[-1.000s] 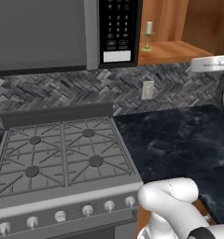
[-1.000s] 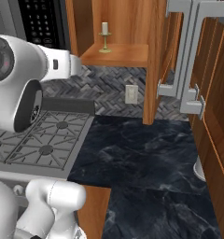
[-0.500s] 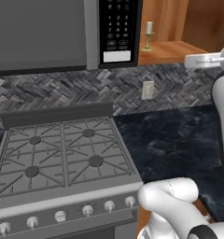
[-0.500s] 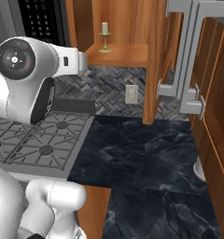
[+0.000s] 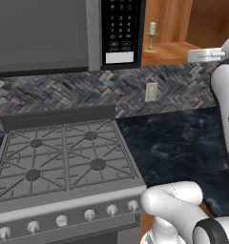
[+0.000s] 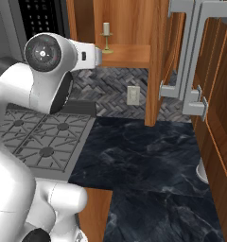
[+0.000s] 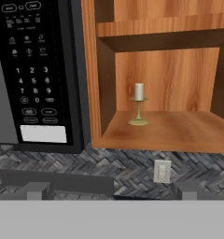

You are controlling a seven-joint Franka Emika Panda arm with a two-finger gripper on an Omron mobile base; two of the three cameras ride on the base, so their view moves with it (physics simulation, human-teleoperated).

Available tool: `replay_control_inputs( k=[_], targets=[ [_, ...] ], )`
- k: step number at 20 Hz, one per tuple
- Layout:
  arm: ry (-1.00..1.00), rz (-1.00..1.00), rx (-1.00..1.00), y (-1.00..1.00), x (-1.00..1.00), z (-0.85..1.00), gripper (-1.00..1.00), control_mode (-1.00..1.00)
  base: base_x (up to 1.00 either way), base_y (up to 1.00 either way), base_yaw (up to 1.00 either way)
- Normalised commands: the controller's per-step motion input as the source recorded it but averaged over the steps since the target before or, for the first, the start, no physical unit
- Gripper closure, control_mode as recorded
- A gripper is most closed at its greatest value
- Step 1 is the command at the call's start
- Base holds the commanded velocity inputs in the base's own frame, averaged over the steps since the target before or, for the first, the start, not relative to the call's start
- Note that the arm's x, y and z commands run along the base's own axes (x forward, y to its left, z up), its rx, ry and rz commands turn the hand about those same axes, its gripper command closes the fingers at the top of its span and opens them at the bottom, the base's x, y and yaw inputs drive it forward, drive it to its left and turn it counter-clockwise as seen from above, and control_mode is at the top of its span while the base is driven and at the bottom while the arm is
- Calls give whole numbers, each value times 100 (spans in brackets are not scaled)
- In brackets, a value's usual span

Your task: Get the candle and the wine from the cabinet and move them to the dining counter.

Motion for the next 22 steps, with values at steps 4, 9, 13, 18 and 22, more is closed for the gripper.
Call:
replay_control_inputs(
  k=[4, 9, 13, 18, 22],
  targets=[
    [0, 0, 0, -8, 48, 8, -100, -100, 0, 0, 0],
    [0, 0, 0, -8, 36, 3, -100, -100, 0, 0, 0],
    [0, 0, 0, -9, 22, 8, -100, -100, 0, 0, 0],
    [0, 0, 0, -12, 19, 11, -100, -100, 0, 0, 0],
    [0, 0, 0, -13, 12, 4, -100, -100, 0, 0, 0]
  ],
)
